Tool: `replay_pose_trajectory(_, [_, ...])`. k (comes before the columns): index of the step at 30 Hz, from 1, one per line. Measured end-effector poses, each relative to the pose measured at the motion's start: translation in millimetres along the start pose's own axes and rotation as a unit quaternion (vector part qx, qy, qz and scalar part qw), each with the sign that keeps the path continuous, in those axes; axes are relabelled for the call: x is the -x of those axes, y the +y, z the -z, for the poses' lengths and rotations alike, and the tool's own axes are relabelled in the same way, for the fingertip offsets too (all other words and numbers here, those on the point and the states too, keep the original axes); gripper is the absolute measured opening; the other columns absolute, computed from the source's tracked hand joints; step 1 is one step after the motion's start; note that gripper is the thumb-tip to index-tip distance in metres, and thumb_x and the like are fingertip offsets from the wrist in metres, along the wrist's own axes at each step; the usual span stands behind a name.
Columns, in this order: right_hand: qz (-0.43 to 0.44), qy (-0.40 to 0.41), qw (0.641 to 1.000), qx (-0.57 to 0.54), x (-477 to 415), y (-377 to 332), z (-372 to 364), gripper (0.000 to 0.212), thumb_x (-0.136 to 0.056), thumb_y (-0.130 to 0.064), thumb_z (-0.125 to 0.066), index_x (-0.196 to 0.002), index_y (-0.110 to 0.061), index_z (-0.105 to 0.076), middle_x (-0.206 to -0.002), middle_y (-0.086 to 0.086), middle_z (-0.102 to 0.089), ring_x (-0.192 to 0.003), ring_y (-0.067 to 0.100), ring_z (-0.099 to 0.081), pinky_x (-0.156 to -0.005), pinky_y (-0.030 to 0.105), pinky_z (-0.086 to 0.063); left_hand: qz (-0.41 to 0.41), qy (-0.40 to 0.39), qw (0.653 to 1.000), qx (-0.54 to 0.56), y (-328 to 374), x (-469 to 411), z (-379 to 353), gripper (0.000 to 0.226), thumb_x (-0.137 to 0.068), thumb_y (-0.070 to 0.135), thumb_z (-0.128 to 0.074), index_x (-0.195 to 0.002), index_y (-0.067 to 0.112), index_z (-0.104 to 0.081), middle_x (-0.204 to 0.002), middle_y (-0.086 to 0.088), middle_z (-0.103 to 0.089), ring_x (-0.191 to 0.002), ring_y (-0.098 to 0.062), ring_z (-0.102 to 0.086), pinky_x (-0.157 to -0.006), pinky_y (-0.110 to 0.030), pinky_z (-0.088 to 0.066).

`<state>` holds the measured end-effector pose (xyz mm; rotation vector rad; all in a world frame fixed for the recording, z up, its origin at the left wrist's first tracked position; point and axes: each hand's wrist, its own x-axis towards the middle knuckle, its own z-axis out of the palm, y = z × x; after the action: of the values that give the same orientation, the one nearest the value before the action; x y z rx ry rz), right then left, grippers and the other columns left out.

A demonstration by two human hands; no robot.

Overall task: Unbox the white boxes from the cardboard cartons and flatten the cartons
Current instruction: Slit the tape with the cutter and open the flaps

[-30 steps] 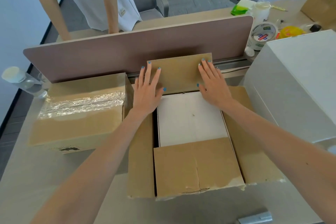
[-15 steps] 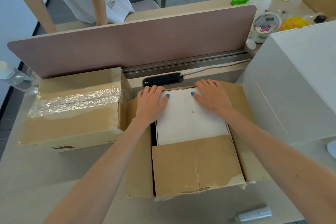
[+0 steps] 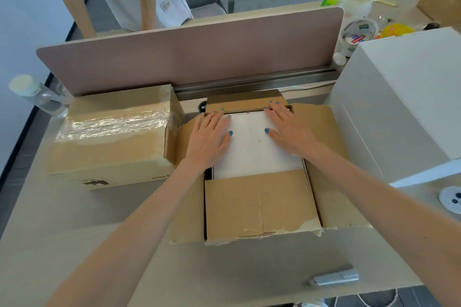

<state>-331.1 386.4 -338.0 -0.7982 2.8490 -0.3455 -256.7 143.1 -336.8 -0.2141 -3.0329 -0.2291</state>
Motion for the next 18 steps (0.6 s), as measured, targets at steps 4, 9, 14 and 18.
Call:
replay_pose_trajectory(4, [0.034, -0.010, 0.999, -0.025, 46.8, -7.7, -1.3, 0.052, -0.102, -0.029, -0.039, -0.150, -0.016, -0.025, -0.160, 0.000, -0.014, -0.148, 0.018, -0.011, -0.117, 0.038, -0.024, -0.031, -0.027, 0.999, 0.026, 18.7, 42.1, 1.7, 0.045, -0.100, 0.035, -0.030, -0.140, 0.021, -0.044, -0.154, -0.001, -0.039, -0.141, -0.020, -0.034, -0.119, -0.043, -0.023])
replay_pose_trajectory(9, [0.085, 0.054, 0.994, -0.040, 102.8, -23.4, -6.1, 0.033, -0.098, -0.018, -0.044, -0.129, -0.014, -0.054, -0.143, 0.004, -0.044, -0.132, 0.022, -0.038, -0.102, 0.034, -0.039, -0.042, -0.027, 0.996, 0.071, 40.9, 95.9, 3.3, 0.038, -0.103, 0.033, -0.041, -0.139, 0.022, -0.047, -0.151, 0.003, -0.042, -0.138, -0.018, -0.035, -0.112, -0.037, -0.037])
replay_pose_trajectory(14, [0.116, 0.117, 0.986, -0.027, 135.3, -37.3, -4.9, 0.014, -0.092, -0.018, -0.052, -0.101, -0.011, -0.061, -0.104, 0.002, -0.056, -0.090, 0.021, -0.054, -0.066, 0.032, -0.046, -0.023, 0.003, 0.998, 0.059, 63.3, 124.1, 14.4, 0.034, -0.102, 0.033, -0.046, -0.131, 0.019, -0.055, -0.129, 0.002, -0.051, -0.118, -0.017, -0.044, -0.094, -0.033, -0.047])
replay_pose_trajectory(18, [0.080, 0.092, 0.990, -0.071, 138.0, -46.8, 19.9, 0.009, -0.093, -0.019, -0.048, -0.100, -0.016, -0.054, -0.096, -0.001, -0.058, -0.078, 0.021, -0.056, -0.061, 0.034, -0.046, -0.011, 0.008, 0.997, 0.073, 73.7, 120.8, 41.1, 0.025, -0.098, 0.028, -0.056, -0.122, 0.020, -0.061, -0.114, 0.003, -0.060, -0.108, -0.018, -0.051, -0.087, -0.039, -0.050])
